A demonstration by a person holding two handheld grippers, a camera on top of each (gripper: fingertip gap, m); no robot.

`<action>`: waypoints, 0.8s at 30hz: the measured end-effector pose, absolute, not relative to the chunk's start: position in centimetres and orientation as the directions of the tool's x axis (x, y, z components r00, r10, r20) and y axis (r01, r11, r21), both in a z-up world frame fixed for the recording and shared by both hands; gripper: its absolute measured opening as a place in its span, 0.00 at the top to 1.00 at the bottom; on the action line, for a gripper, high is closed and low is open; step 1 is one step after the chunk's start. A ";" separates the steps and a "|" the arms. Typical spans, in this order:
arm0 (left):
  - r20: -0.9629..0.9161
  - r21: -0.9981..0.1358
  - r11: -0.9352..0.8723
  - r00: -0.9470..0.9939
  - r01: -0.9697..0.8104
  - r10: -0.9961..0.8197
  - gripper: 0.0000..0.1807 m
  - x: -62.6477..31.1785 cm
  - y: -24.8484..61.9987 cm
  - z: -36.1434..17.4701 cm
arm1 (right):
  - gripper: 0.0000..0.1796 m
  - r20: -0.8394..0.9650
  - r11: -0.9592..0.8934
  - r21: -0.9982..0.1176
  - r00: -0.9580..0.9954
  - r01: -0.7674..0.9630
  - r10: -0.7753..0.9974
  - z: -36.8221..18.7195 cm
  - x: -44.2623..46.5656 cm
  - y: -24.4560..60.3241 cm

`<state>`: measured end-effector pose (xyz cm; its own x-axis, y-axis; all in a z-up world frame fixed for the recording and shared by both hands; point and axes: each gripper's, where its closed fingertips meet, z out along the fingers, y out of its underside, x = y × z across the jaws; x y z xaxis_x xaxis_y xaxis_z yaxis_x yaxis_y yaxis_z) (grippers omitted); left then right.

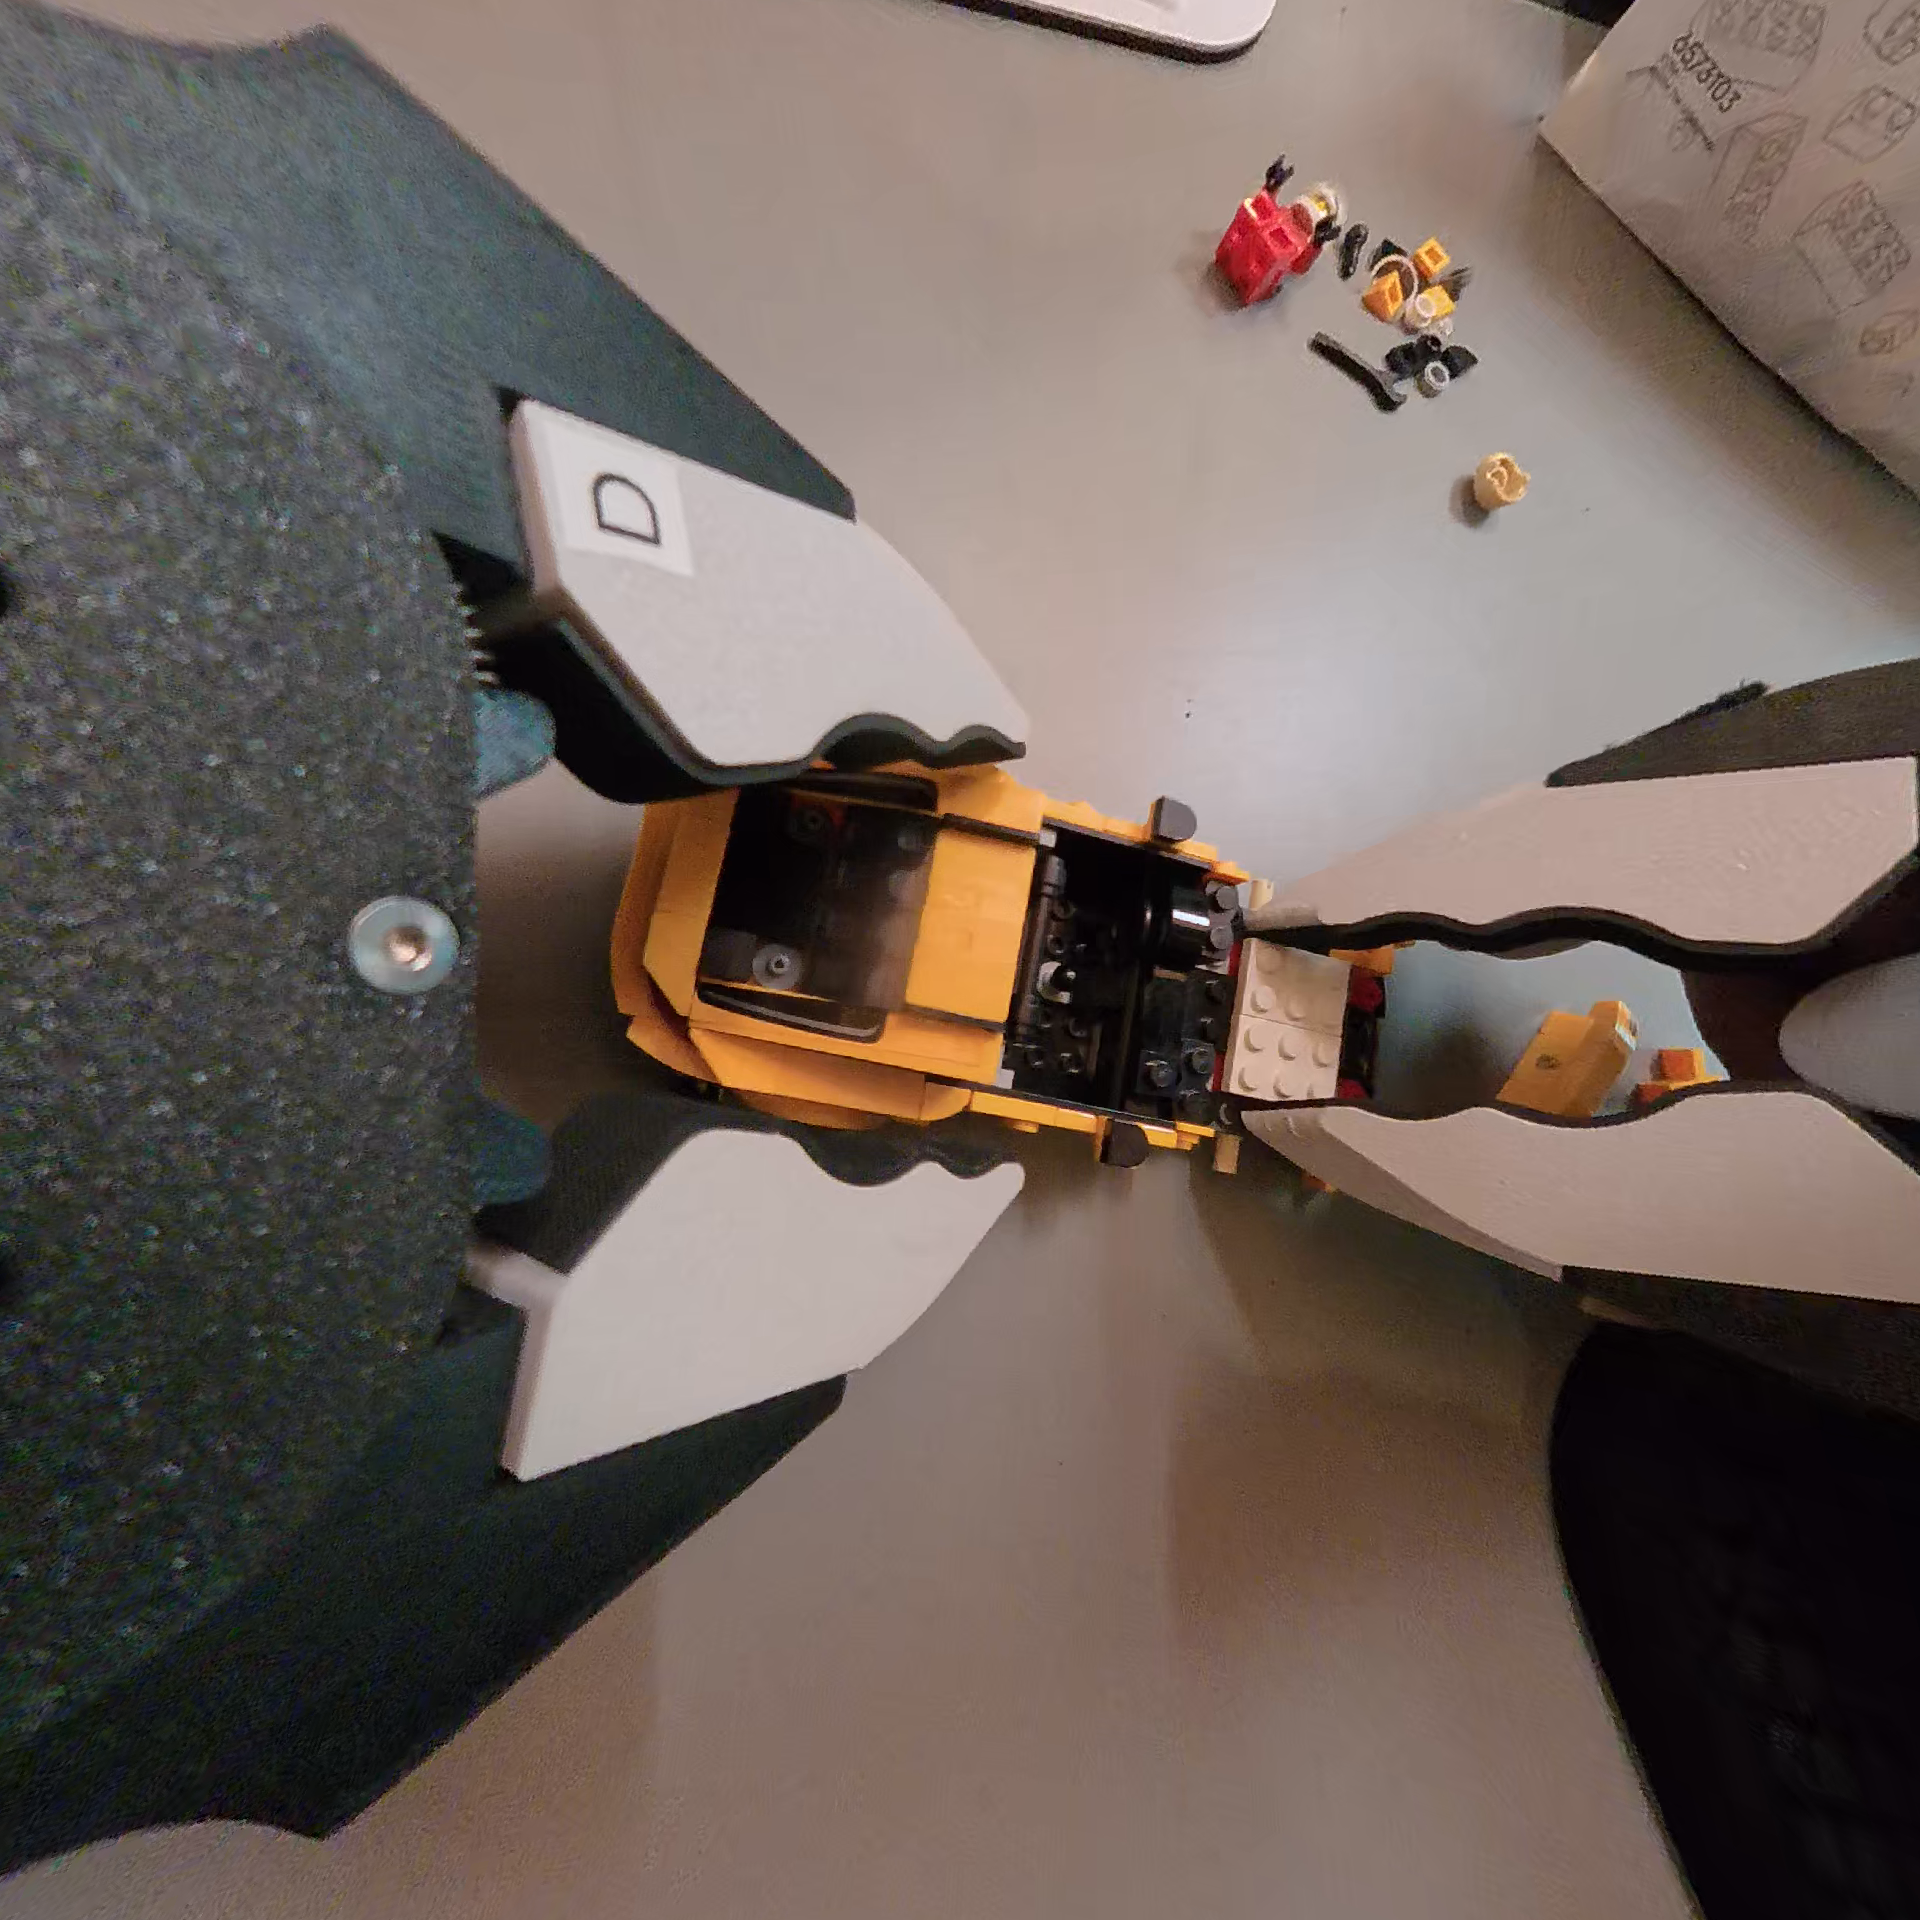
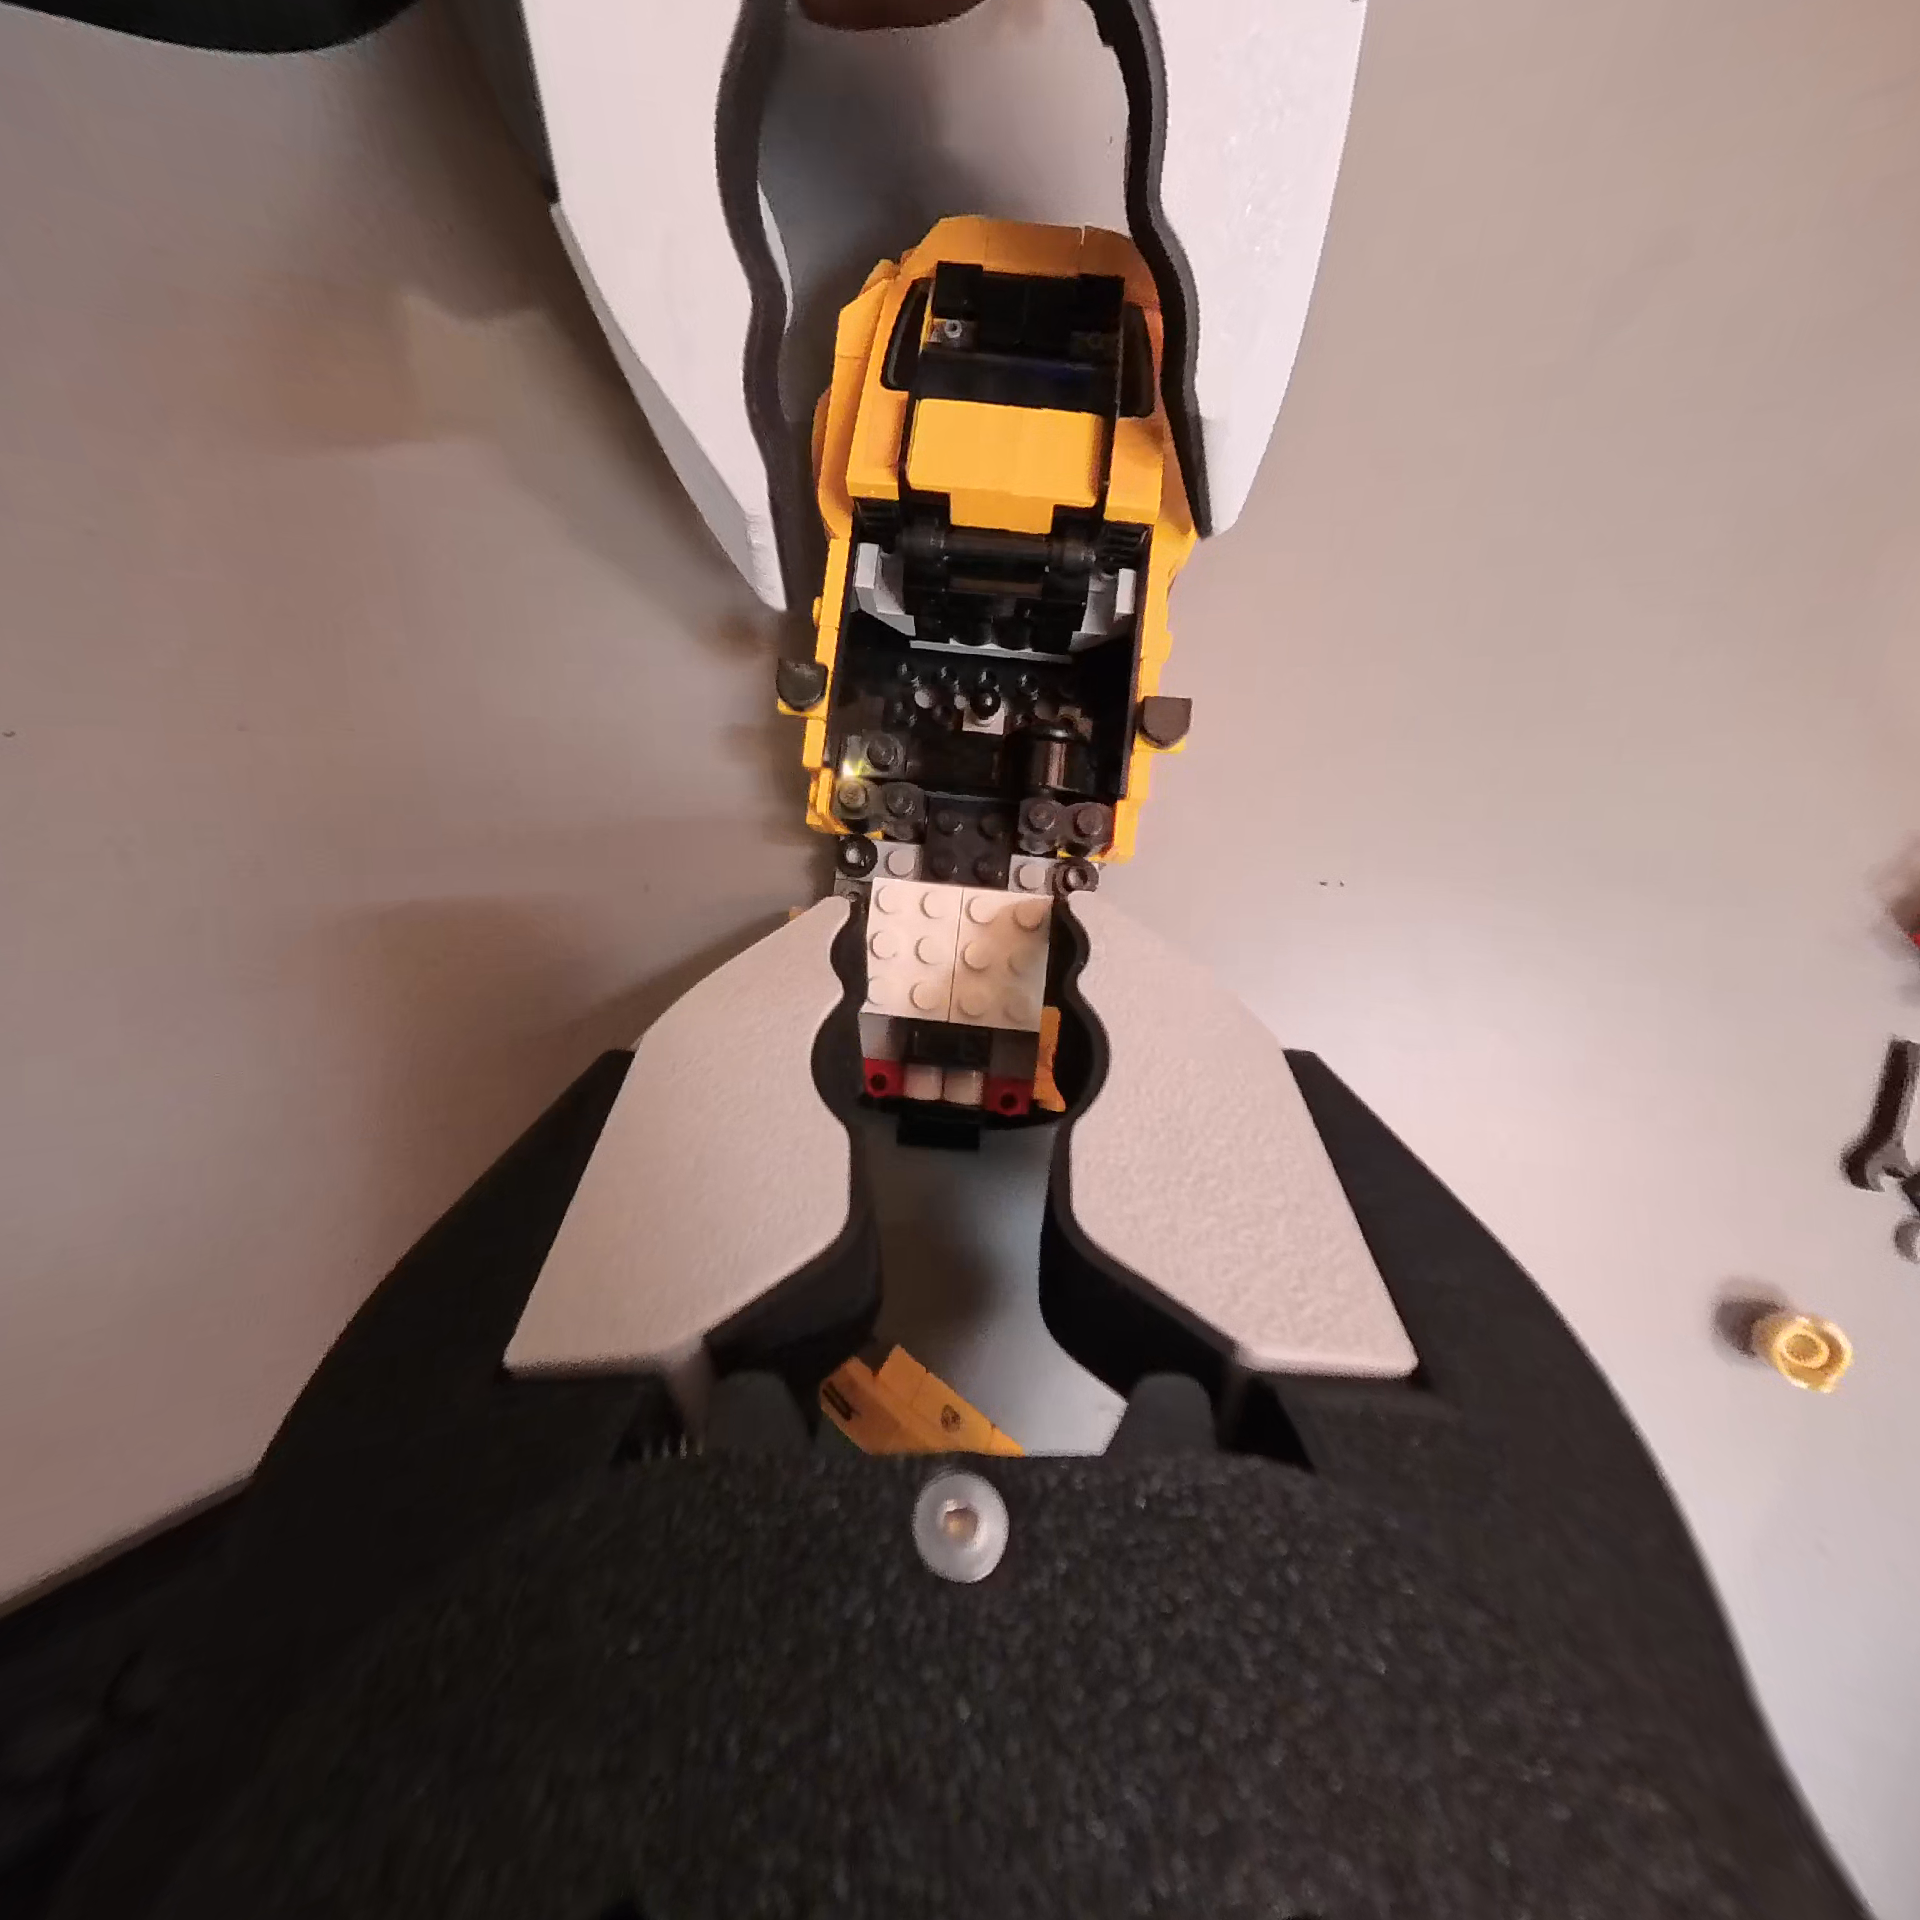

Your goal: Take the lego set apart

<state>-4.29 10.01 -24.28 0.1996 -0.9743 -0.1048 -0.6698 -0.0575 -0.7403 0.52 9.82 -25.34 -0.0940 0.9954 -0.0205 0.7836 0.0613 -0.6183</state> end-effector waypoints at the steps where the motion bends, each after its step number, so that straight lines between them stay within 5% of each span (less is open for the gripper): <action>1: -0.105 -0.740 -0.058 0.200 -0.670 -0.974 0.63 -4.3 10.0 -24.3 | 0.82 -0.018 0.067 -0.611 -0.099 0.788 0.995 -25.3 0.5 9.8; 15: -0.076 -0.675 -0.118 0.228 -0.728 -0.971 0.63 -4.4 10.1 -25.0 | 0.82 0.246 0.265 -0.636 -0.134 0.725 0.960 -25.0 0.1 10.2; 18: -0.067 -0.659 -0.141 0.244 -0.739 -0.967 0.63 -4.7 10.3 -25.0 | 0.92 0.355 0.327 -0.726 -0.077 0.605 0.932 -22.3 -0.4 10.3; 20: -0.092 -0.656 -0.107 0.220 -0.747 -0.971 0.63 -4.9 10.2 -24.9 | 1.00 0.381 0.341 -0.678 -0.084 0.651 0.921 -22.6 0.1 10.7; 24: -0.102 -0.664 -0.101 0.224 -0.741 -0.969 0.64 -4.9 10.3 -24.9 | 0.99 0.285 0.242 -0.751 -0.028 0.614 0.958 -22.8 0.3 10.6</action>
<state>-4.85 10.32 -24.88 0.2238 -0.9693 -0.1016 -0.7407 -0.1014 -0.6642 0.27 10.57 -22.84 -0.0276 0.9580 0.2855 0.6143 0.2416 -0.7512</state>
